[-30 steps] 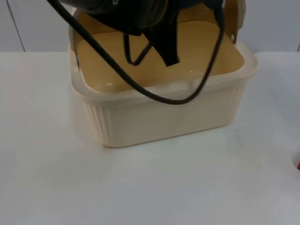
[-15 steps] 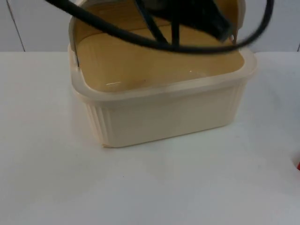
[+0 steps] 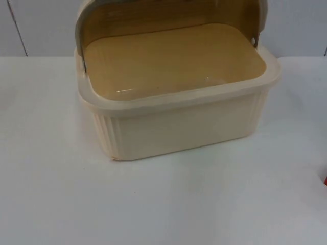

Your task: Open the box lid with the left hand, place the block into the box with the right hand, then close the box lid with the left hand.

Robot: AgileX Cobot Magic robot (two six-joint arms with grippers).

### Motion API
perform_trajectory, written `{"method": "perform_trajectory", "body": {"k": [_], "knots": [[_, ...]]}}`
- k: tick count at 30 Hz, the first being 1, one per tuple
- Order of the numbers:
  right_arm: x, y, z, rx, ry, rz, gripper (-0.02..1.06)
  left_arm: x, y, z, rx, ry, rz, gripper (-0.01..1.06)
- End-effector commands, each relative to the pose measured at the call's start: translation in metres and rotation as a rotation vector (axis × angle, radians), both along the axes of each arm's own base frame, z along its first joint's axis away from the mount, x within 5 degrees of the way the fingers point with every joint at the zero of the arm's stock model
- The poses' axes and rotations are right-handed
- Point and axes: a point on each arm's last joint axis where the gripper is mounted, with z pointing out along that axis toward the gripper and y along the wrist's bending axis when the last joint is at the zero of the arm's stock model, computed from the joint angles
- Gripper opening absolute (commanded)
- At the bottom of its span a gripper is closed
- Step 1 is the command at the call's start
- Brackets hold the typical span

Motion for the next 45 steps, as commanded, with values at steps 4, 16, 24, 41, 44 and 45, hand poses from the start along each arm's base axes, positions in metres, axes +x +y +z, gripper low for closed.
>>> {"method": "perform_trajectory", "body": {"k": [4, 16, 24, 41, 44, 45], "knots": [[-0.001, 0.001, 0.002, 0.002, -0.008, 0.004, 1.05, 0.0, 0.039, -0.006, -0.245, 0.065, 0.189, 0.0], [-0.001, 0.001, 0.002, 0.002, -0.008, 0.004, 1.05, -0.001, 0.035, -0.011, 0.018, 0.137, 0.01, 0.0], [-0.001, 0.001, 0.002, 0.002, -0.008, 0.004, 1.05, 0.001, 0.034, 0.0, 0.004, 0.02, 0.008, 0.0], [-0.001, 0.001, 0.003, 0.0, -0.021, 0.007, 1.05, -0.006, 0.034, 0.011, -0.017, -0.043, 0.012, 0.05], [-0.001, 0.001, 0.003, 0.0, -0.021, 0.007, 1.05, -0.006, 0.034, 0.011, -0.037, -0.042, 0.019, 0.34], [-0.001, 0.001, 0.003, 0.0, -0.021, 0.007, 1.05, -0.006, 0.034, 0.011, -0.037, -0.042, 0.019, 0.34]]}}
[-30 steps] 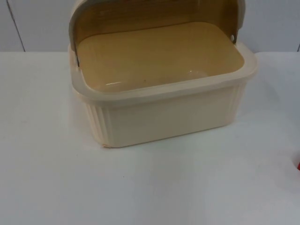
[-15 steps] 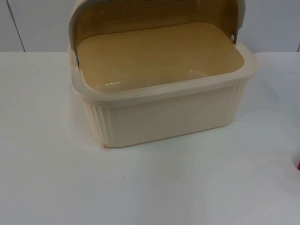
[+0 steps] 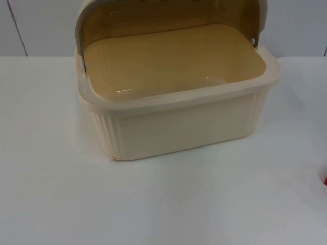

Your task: Open the box lid with the left hand, place the block into the box with the right hand, then close the box lid with the left hand.

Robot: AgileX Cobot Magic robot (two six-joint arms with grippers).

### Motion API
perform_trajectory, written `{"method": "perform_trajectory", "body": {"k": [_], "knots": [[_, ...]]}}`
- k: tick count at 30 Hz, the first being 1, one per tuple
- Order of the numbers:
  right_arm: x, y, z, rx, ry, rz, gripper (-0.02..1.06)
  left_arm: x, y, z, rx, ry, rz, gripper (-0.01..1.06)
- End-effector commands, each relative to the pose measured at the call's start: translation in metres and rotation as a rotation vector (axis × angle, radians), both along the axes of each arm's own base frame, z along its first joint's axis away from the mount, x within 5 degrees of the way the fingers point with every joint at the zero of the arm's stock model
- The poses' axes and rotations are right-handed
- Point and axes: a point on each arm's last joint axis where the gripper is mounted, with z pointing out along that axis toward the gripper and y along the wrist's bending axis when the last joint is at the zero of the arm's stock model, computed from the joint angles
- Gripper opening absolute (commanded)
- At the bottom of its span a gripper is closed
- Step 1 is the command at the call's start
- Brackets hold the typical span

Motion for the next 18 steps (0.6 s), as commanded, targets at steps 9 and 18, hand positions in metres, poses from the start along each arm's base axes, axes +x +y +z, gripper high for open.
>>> {"method": "perform_trajectory", "body": {"k": [9, 18], "knots": [[-0.0008, 0.0008, 0.0027, -0.002, -0.013, 0.005, 1.05, -0.0023, -0.0001, 0.0025, -0.05, -0.006, 0.011, 1.04], [0.0017, 0.0023, 0.0079, -0.02, -0.074, 0.031, 1.05, -0.0024, -0.0001, 0.0021, -0.052, -0.002, 0.012, 1.04]]}}
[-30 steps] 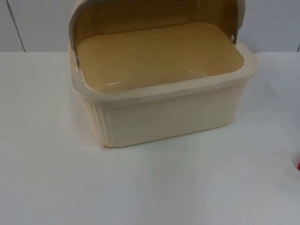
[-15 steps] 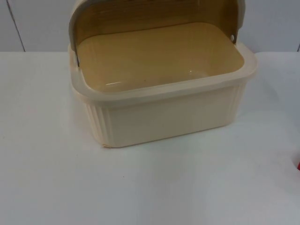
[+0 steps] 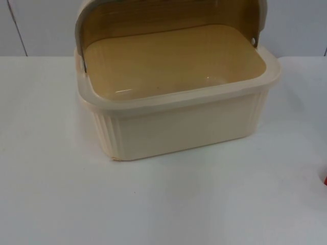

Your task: Open the box lid with the left hand, place the block into the box with the right hand, then close the box lid with the left hand.

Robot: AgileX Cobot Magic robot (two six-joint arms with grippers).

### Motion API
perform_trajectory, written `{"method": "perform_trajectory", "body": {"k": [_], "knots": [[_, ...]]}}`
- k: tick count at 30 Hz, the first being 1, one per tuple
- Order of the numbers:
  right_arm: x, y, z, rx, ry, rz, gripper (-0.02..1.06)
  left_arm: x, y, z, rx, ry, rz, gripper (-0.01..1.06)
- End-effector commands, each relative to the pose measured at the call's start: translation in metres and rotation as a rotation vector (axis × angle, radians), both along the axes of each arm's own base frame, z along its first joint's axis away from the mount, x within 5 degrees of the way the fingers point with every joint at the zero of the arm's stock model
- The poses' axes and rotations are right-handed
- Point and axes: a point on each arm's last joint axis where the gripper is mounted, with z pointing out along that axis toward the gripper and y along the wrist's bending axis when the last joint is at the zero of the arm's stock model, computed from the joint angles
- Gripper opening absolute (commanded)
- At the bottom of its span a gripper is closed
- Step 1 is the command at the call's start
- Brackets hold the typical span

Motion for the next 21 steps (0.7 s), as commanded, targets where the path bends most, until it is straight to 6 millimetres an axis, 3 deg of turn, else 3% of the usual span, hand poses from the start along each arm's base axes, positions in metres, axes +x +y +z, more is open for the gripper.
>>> {"method": "perform_trajectory", "body": {"k": [1, 9, 16, 21], "knots": [[0.0, 0.002, 0.006, 0.001, -0.048, 0.014, 1.05, -0.002, 0.0, 0.002, -0.016, -0.007, 0.003, 1.04], [0.028, 0.003, -0.011, 0.015, 0.018, 0.015, 1.05, -0.004, 0.0, -0.002, -0.015, 0.042, 0.005, 1.04], [0.07, 0.005, -0.051, 0.011, 0.173, 0.02, 1.05, -0.004, 0.0, -0.002, -0.015, 0.042, 0.005, 1.04], [0.088, 0.007, -0.076, 0.044, 0.273, 0.014, 1.05, -0.004, 0.0, -0.002, -0.015, 0.042, 0.005, 1.04]]}}
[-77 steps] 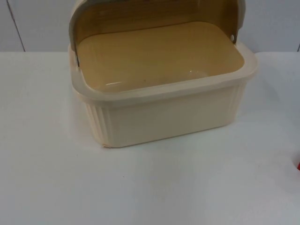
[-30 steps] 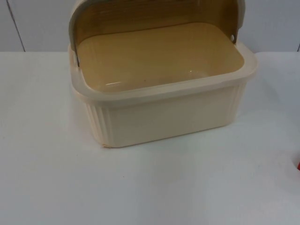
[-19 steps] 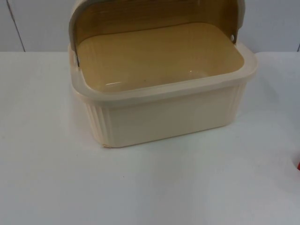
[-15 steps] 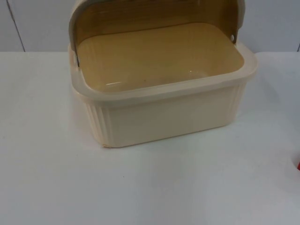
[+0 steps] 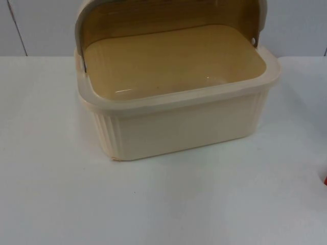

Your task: Open the box lid with the left hand, place the block into the box with the right hand, then close the box lid with the left hand.

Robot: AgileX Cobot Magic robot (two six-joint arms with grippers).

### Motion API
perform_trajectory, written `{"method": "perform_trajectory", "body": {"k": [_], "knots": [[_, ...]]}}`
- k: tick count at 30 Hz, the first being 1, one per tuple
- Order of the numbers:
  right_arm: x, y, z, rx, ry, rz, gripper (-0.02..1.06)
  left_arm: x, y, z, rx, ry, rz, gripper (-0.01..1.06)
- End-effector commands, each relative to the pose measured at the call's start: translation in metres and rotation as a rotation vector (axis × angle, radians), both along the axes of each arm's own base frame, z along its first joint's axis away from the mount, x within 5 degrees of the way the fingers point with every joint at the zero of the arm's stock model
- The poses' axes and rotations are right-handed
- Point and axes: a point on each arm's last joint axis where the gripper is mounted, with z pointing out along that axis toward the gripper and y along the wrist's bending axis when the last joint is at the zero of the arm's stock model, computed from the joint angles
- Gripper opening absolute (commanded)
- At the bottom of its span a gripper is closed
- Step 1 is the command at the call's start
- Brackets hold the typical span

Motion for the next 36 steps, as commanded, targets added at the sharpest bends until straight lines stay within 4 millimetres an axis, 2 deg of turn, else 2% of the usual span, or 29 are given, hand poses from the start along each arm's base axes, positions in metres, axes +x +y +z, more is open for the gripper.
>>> {"method": "perform_trajectory", "body": {"k": [1, 4, 5, 7, 10, 11, 16, 22, 26, 32, 36], "knots": [[0.008, 0.003, -0.009, 0.029, 0.029, -0.003, 1.05, -0.001, 0.0, 0.001, -0.014, -0.004, 0.003, 1.04], [0.018, 0.004, -0.032, 0.033, 0.115, -0.002, 1.05, -0.001, 0.0, 0.001, -0.014, -0.004, 0.003, 1.04], [0.018, 0.004, -0.032, 0.033, 0.115, -0.002, 1.05, -0.001, 0.0, 0.001, -0.014, -0.004, 0.003, 1.04], [0.023, 0.008, -0.054, 0.02, 0.187, 0.016, 1.05, -0.001, 0.0, 0.001, -0.014, -0.004, 0.003, 1.04], [0.026, 0.022, -0.086, -0.015, 0.276, 0.098, 1.05, -0.001, 0.0, 0.001, -0.014, -0.004, 0.003, 1.04], [0.026, 0.022, -0.086, -0.015, 0.276, 0.098, 1.05, -0.001, 0.0, 0.001, -0.014, -0.004, 0.003, 1.04], [0.029, 0.051, -0.124, -0.101, 0.354, 0.29, 1.05, -0.001, 0.0, 0.002, -0.01, -0.005, 0.002, 1.04], [0.029, 0.054, -0.141, -0.182, 0.436, 0.391, 1.05, -0.001, 0.0, 0.001, -0.01, 0.0, 0.003, 1.04], [0.028, 0.054, -0.157, -0.314, 0.523, 0.57, 1.05, -0.001, 0.0, 0.001, -0.004, 0.004, 0.003, 1.04], [0.029, 0.054, -0.17, -0.366, 0.565, 0.655, 1.05, -0.001, 0.0, 0.001, -0.004, 0.004, 0.003, 1.04], [0.031, 0.055, -0.189, -0.343, 0.608, 0.66, 1.05, -0.002, 0.0, 0.001, -0.003, 0.006, 0.003, 1.04]]}}
